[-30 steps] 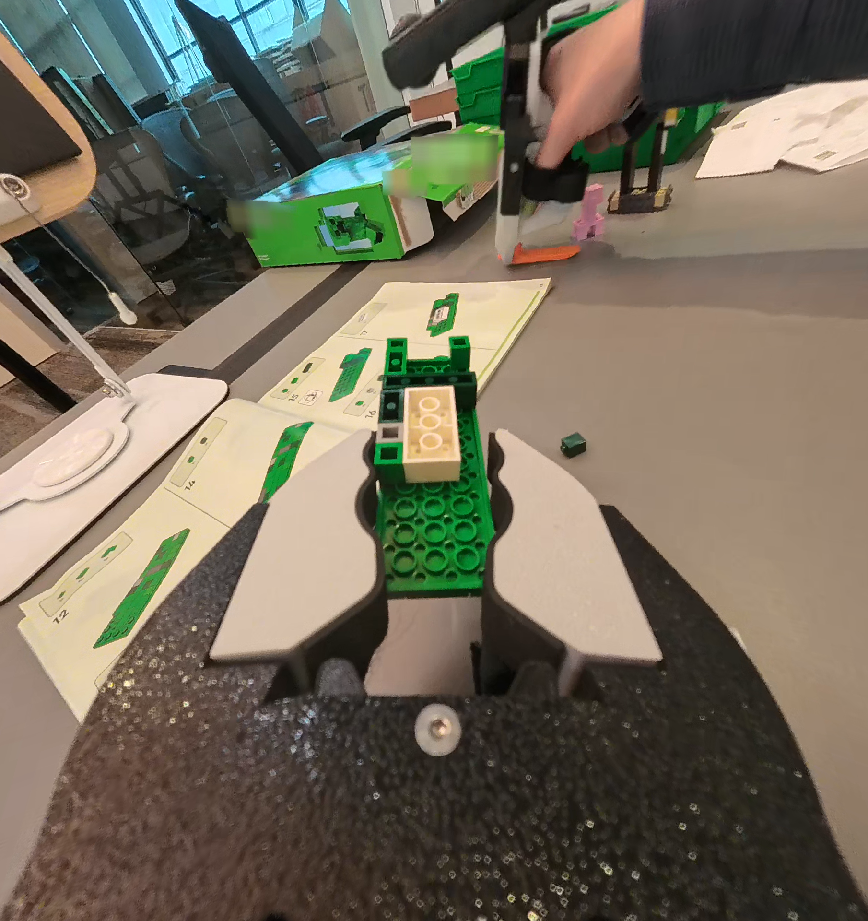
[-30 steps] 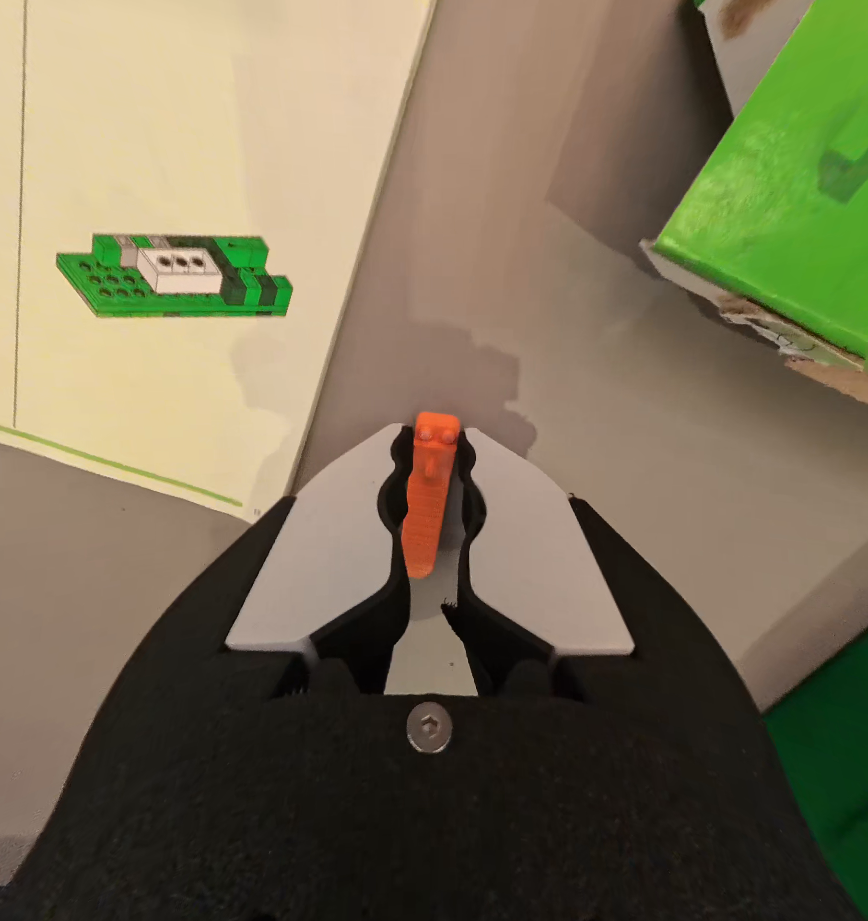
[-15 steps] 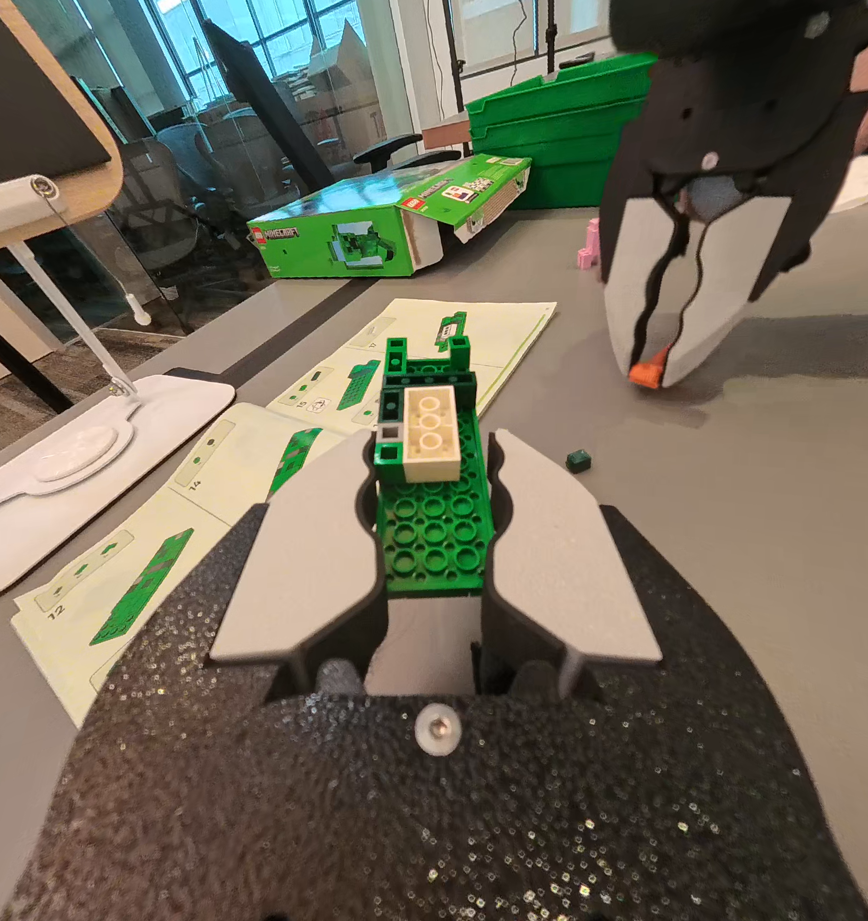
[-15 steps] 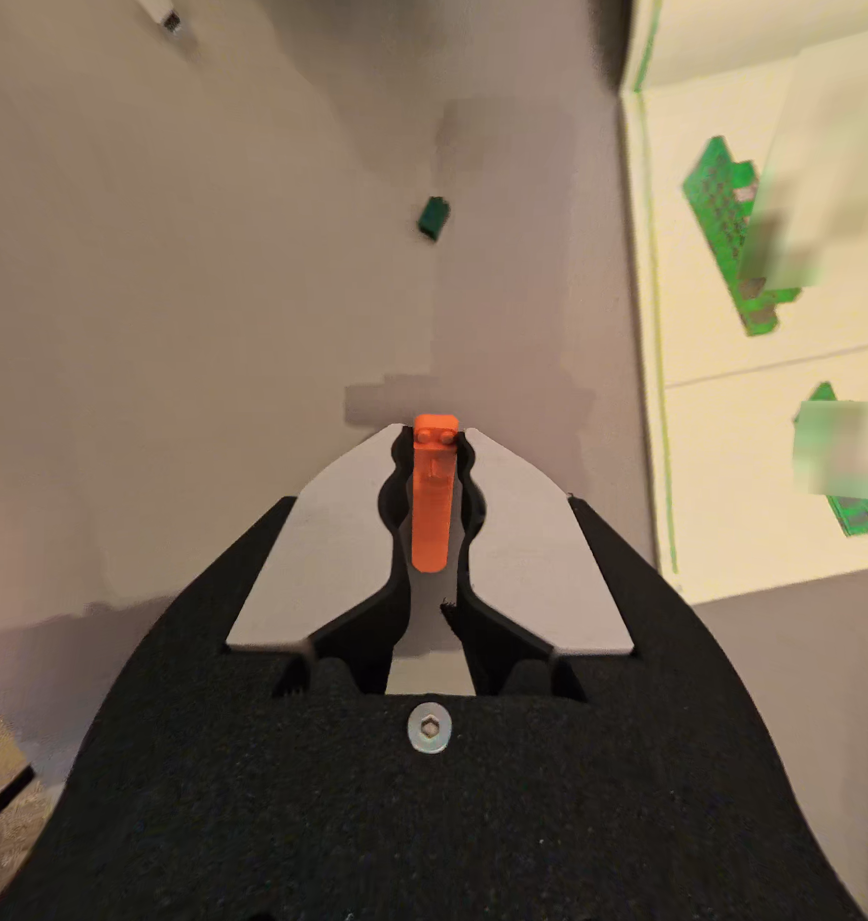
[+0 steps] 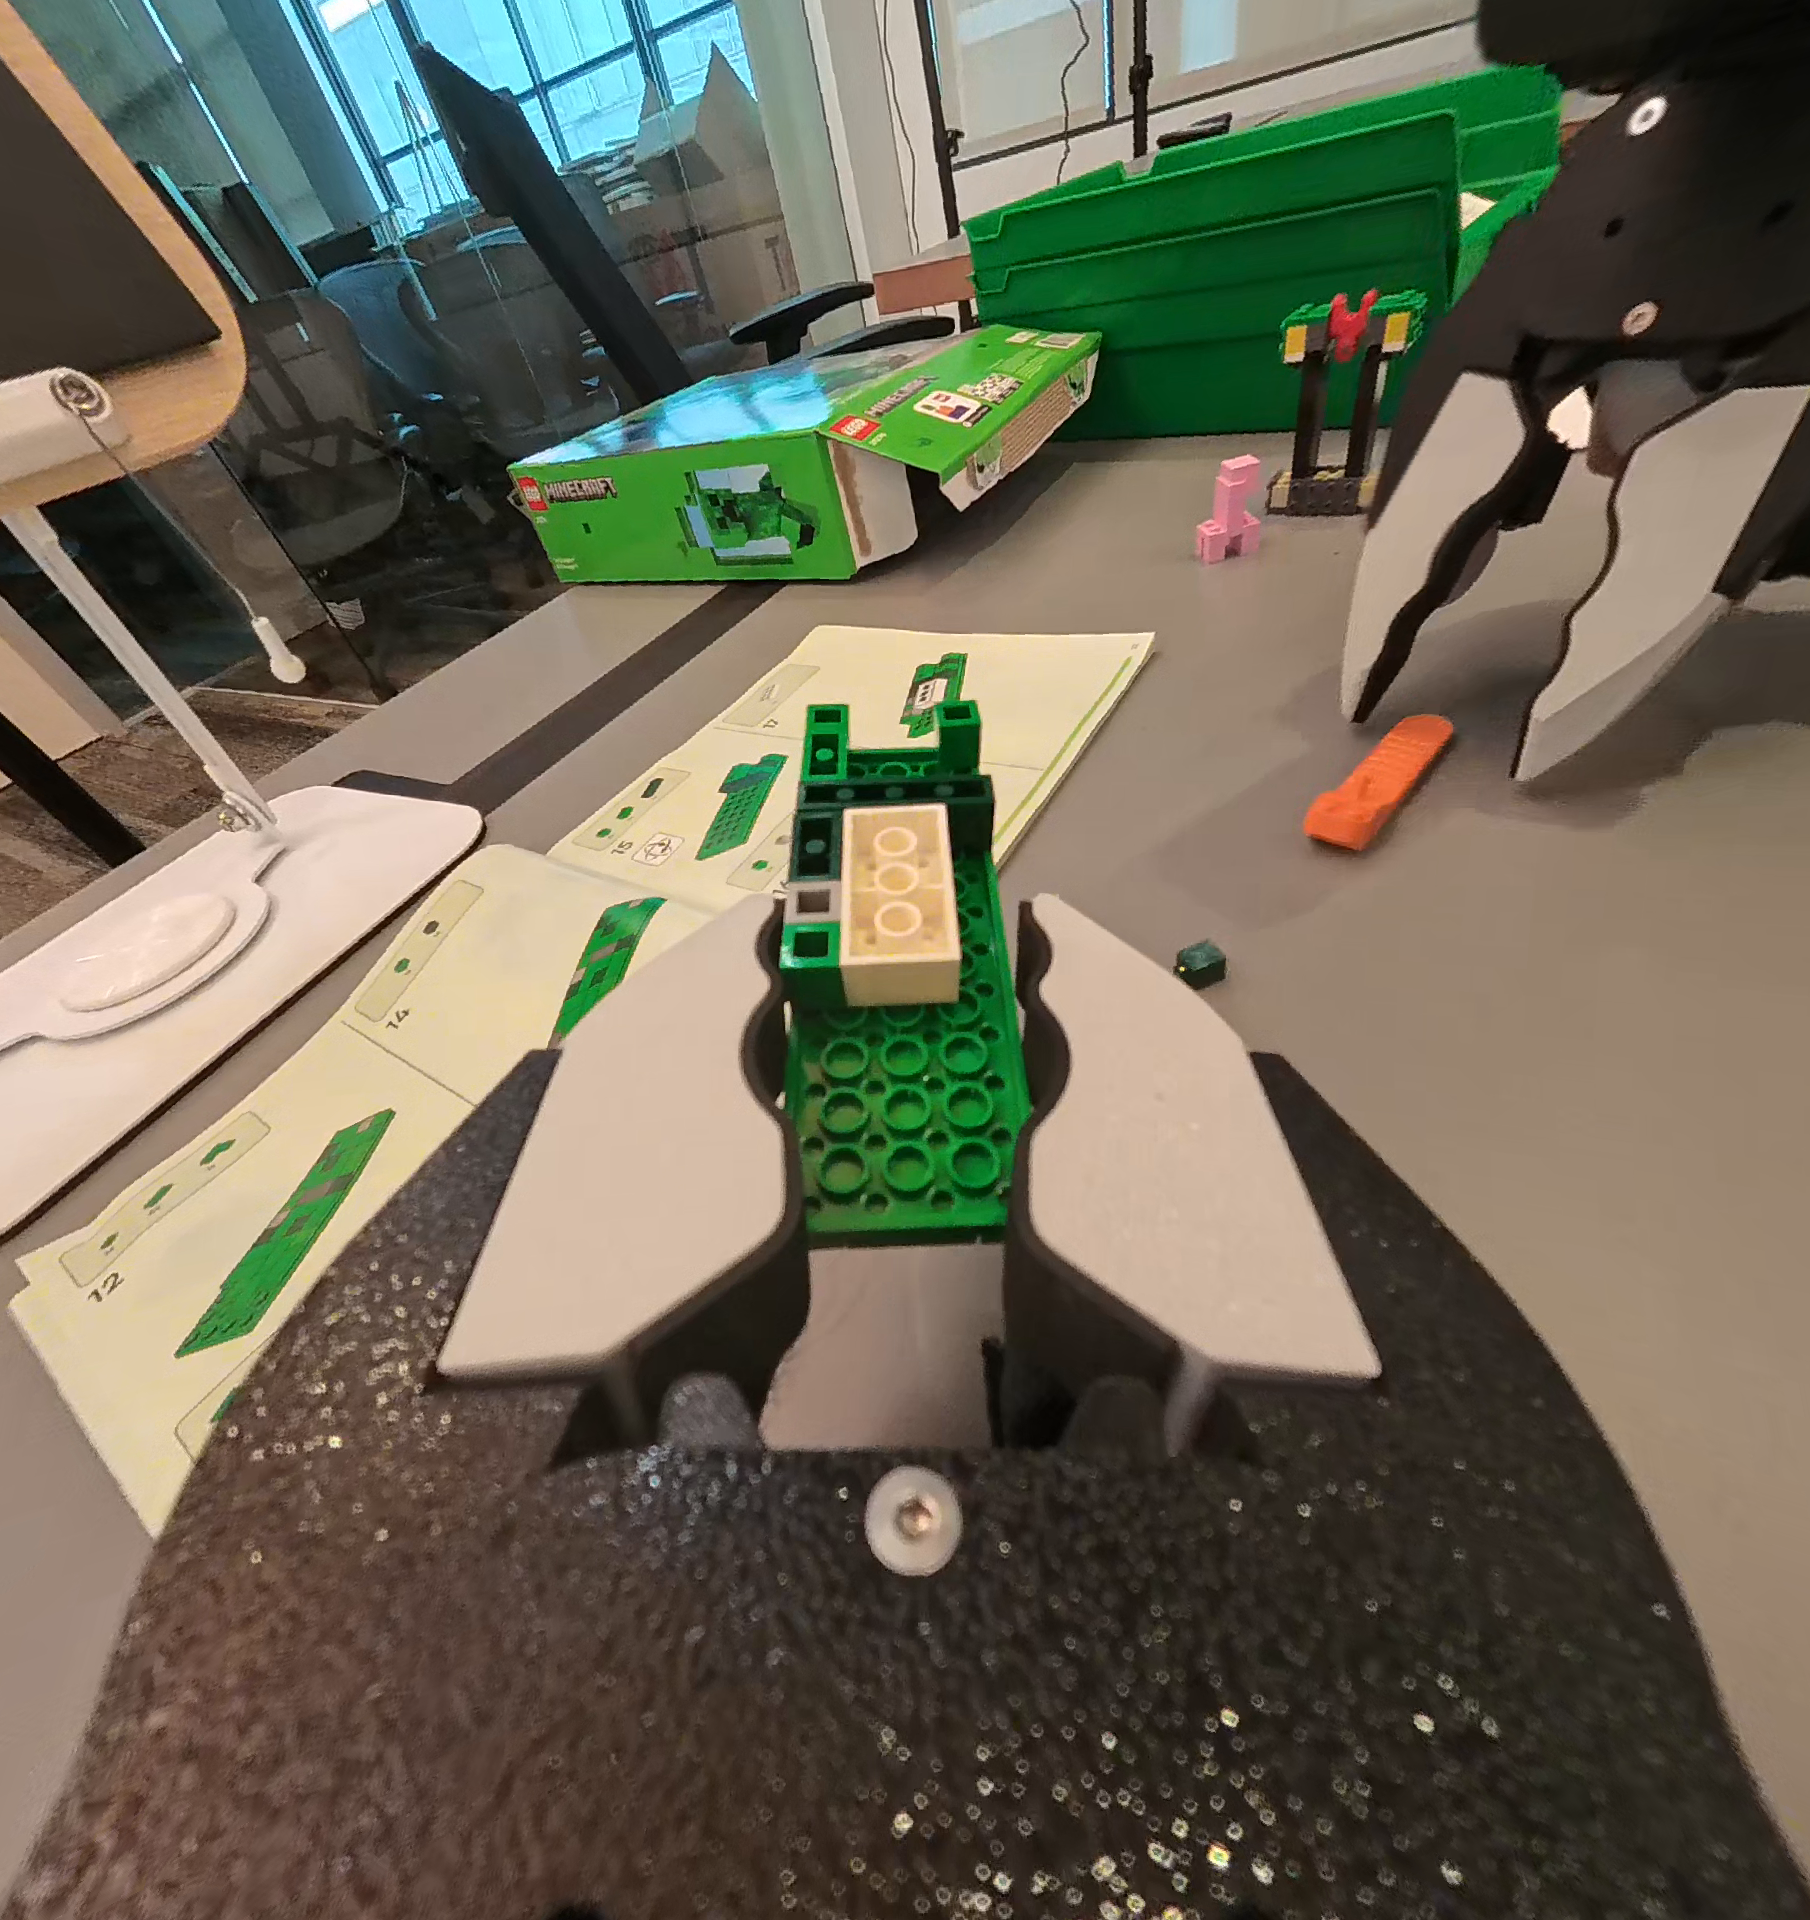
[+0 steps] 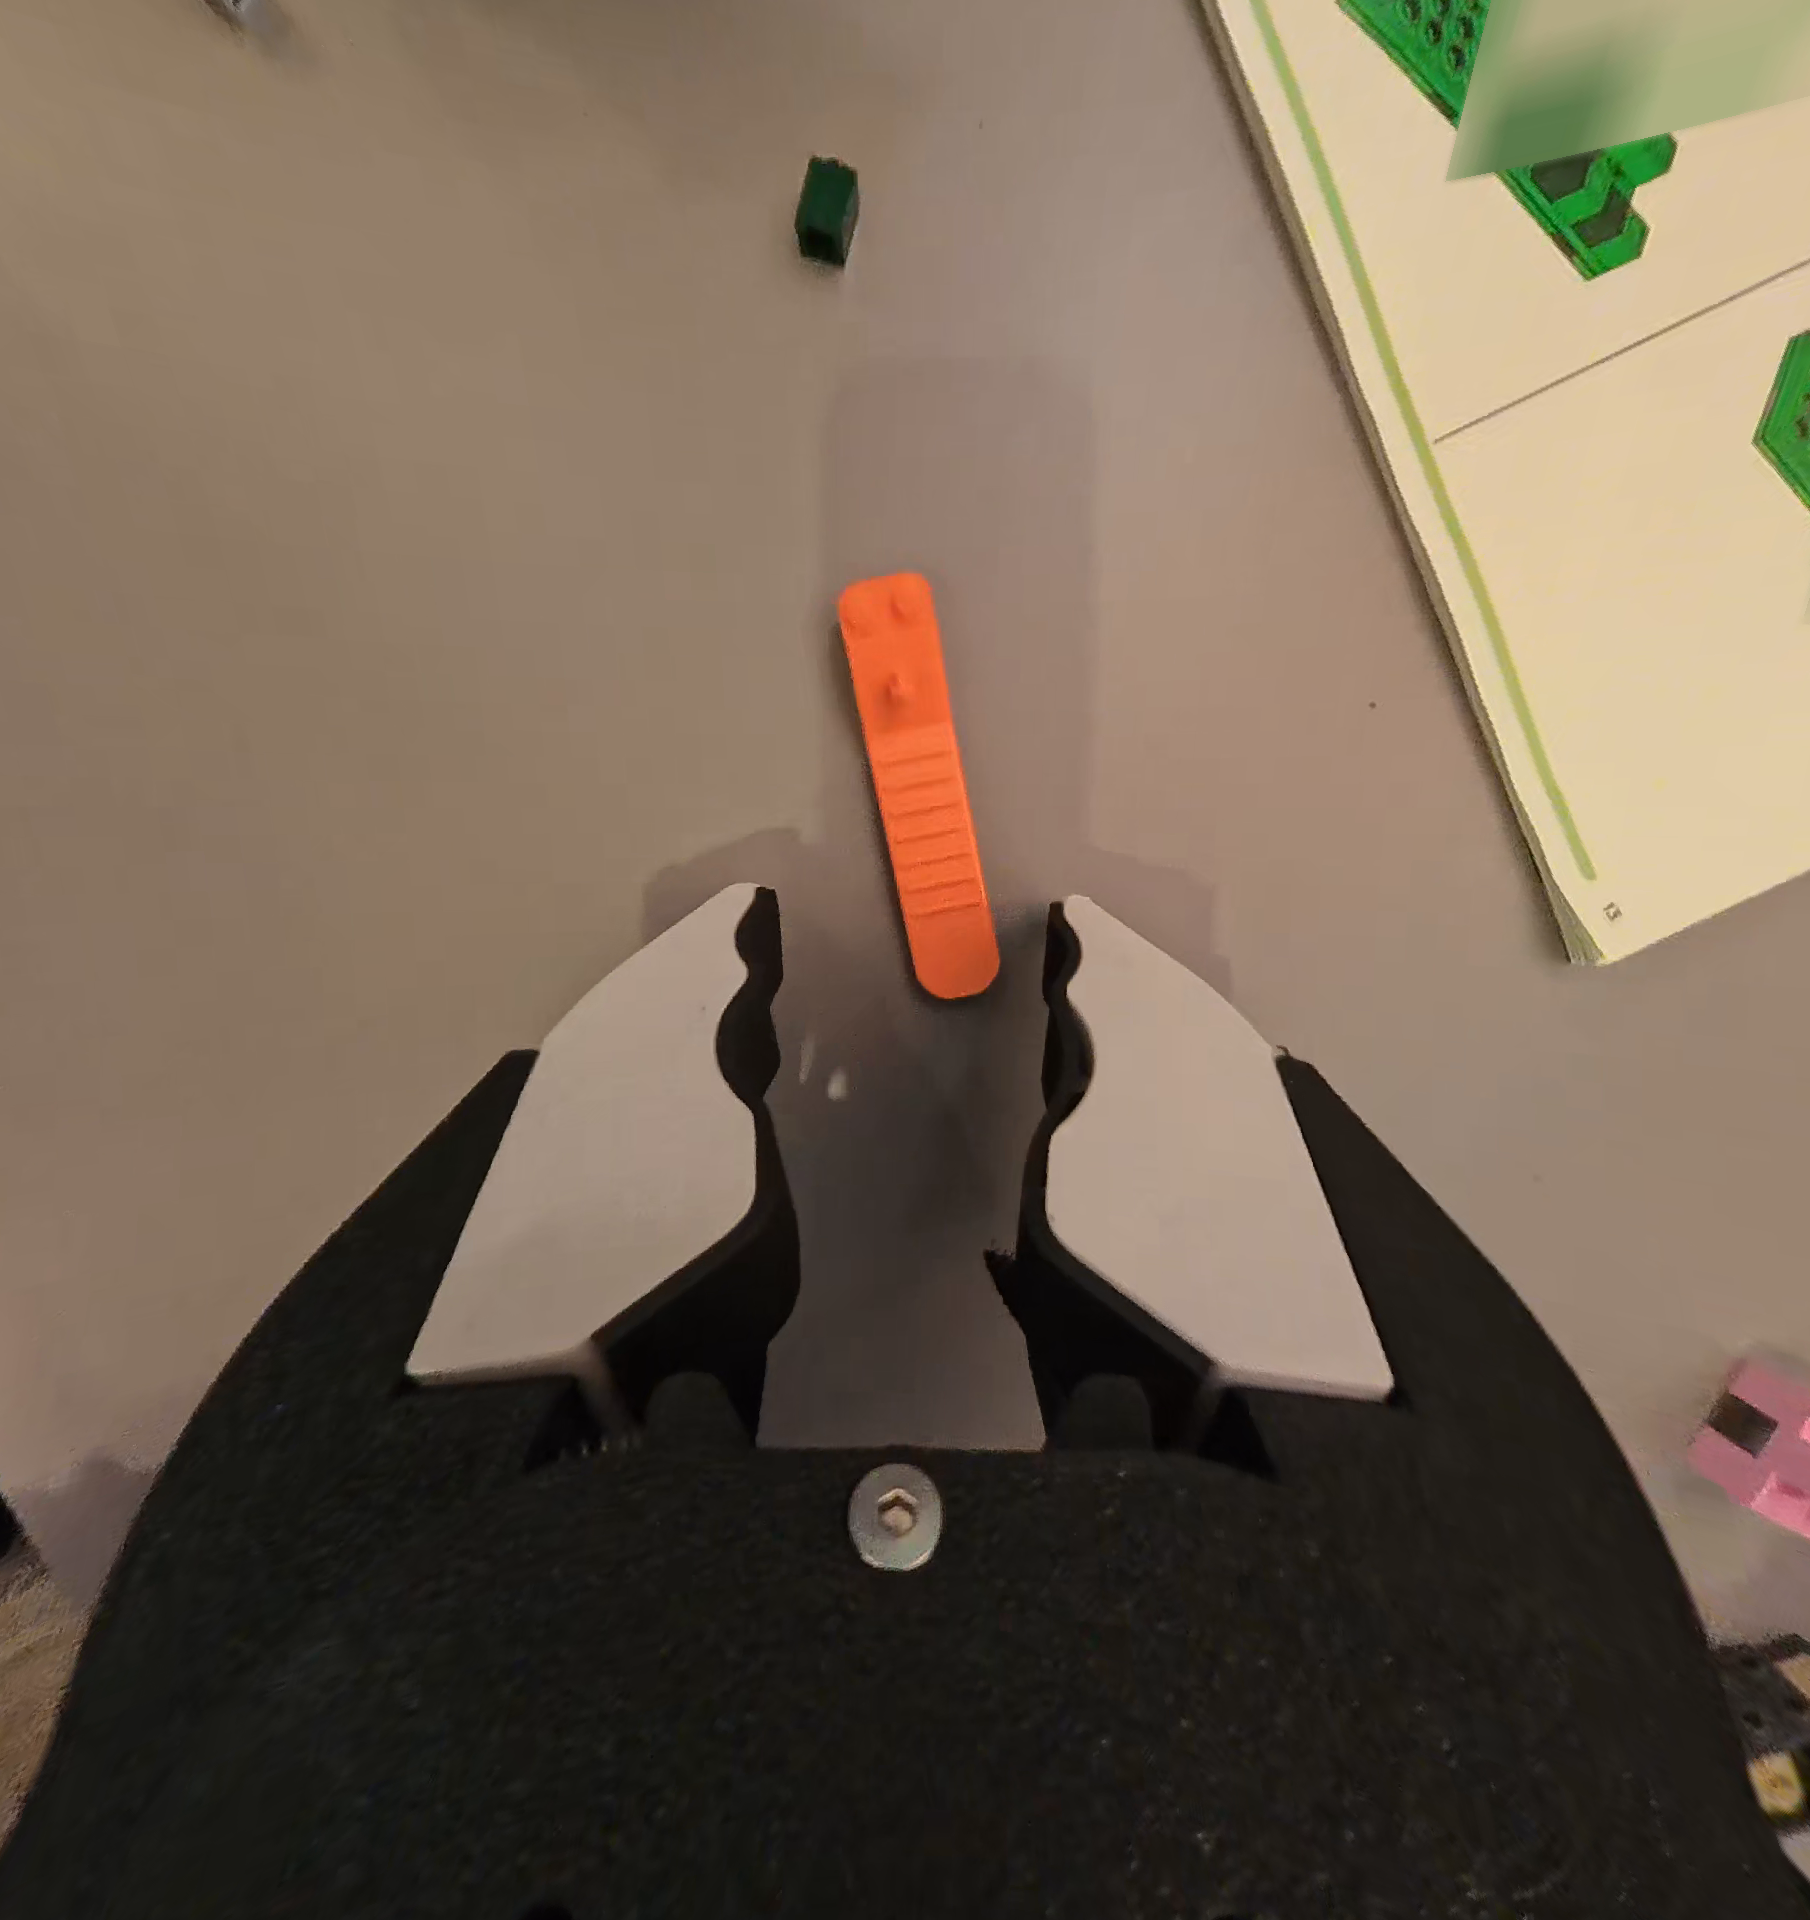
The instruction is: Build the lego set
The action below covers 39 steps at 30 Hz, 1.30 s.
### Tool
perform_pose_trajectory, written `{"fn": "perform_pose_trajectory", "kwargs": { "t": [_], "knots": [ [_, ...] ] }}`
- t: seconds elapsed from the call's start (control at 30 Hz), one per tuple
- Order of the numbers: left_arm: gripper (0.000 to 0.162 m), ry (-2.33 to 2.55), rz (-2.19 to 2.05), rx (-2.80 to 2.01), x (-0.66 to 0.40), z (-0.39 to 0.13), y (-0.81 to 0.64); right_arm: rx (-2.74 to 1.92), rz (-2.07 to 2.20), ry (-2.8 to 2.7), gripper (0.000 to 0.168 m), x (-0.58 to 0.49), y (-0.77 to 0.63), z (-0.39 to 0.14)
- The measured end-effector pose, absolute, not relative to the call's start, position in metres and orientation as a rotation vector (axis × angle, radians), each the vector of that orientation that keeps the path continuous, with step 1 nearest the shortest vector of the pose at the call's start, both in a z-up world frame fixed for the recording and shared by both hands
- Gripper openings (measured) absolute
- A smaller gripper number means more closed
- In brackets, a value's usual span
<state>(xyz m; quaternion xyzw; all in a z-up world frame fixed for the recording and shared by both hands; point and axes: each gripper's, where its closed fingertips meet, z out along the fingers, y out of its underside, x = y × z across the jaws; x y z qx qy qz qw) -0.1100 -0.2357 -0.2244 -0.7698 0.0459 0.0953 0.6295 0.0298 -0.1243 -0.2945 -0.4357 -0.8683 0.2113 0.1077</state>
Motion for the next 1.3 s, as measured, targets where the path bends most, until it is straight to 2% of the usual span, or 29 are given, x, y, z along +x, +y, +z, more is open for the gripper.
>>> {"fn": "perform_pose_trajectory", "kwargs": {
  "t": [0.13,0.27,0.47,0.67,0.87,1.0,1.3],
  "knots": [
    [0.041,0.111,0.221,-1.764,-0.109,-0.225,-0.236,-1.33,0.655,-2.553,0.052,0.037,-0.134,-0.297],
    [0.041,0.106,0.216,-1.762,-0.11,-0.224,-0.236,-1.294,0.895,-2.574,0.051,0.042,-0.174,-0.282],
    [0.041,0.103,0.212,-1.761,-0.11,-0.224,-0.236,-1.443,0.86,-2.477,0.049,0.044,-0.17,-0.289],
    [0.041,0.107,0.208,-1.761,-0.109,-0.224,-0.236,-1.29,0.994,-2.554,0.049,0.043,-0.223,-0.286],
    [0.041,0.111,0.204,-1.758,-0.109,-0.224,-0.236,-1.192,0.981,-2.386,0.028,0.013,-0.192,-0.255],
    [0.041,0.109,0.205,-1.756,-0.109,-0.223,-0.236,-0.997,0.931,-2.462,0.015,-0.016,-0.18,-0.248],
    [0.041,0.099,0.192,-1.745,-0.109,-0.222,-0.237,-1.061,0.706,-2.719,0.022,-0.044,-0.197,-0.289]
  ]
}}
